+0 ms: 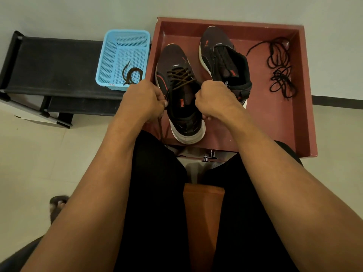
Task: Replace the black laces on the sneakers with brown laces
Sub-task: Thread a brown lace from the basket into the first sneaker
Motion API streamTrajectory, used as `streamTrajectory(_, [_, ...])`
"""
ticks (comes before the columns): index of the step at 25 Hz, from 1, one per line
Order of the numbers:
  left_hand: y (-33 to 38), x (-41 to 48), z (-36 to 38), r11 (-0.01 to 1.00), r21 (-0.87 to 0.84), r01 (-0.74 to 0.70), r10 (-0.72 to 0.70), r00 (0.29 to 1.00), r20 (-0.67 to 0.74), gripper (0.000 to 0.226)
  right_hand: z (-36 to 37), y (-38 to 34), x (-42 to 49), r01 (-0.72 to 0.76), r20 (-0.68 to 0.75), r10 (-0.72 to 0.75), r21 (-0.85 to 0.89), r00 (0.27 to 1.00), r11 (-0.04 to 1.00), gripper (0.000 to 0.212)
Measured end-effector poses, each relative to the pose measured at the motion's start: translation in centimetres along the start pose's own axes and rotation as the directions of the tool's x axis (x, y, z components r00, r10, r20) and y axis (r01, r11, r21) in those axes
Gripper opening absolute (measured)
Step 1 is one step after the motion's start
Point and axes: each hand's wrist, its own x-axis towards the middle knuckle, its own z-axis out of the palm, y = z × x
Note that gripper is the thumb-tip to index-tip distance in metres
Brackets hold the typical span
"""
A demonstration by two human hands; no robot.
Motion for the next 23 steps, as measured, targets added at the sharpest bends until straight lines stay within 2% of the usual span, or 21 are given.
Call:
streamTrajectory(6, [0.2,-0.6,-0.4,0.997,-0.070,-0.023,0.023,1.000,-0.002,0.018,0.4,0.1,0.4,-0.013,0.002,0.013,0.015,1.000,1.000,0.033])
streamTrajectory(11, [0.3,-0.4,-0.4,0.999,-0.010,-0.053,0.053,0.998,-0.017,0.023,0.3,0.4,0.5,0.014,-0.003,-0.014,0.009,1.000,1.000,0.026])
streamTrajectory(16, [0.0,0.1,0.4,0.996,-0.090,0.027,-0.022,0.998,0.055,0.024,0.2,0.8,0.7,0.029,-0.005,-0.029,0.015,1.000,0.999,0.030])
streamTrajectory(20, [-0.4,0.4,0.6,0.994,-0.111,-0.016,0.015,1.000,-0.018,0.021,0.3,1.1,1.0,0.042,-0.037,-0.042,-0.013,0.998,0.999,0.034])
streamTrajectory(23, [-0.8,0.9,0.5,0.974,-0.227,-0.015,-0.014,0.992,-0.128,0.020,0.3,1.4,1.0,0.077,-0.140,-0.075,0.009,0.987,0.997,0.035])
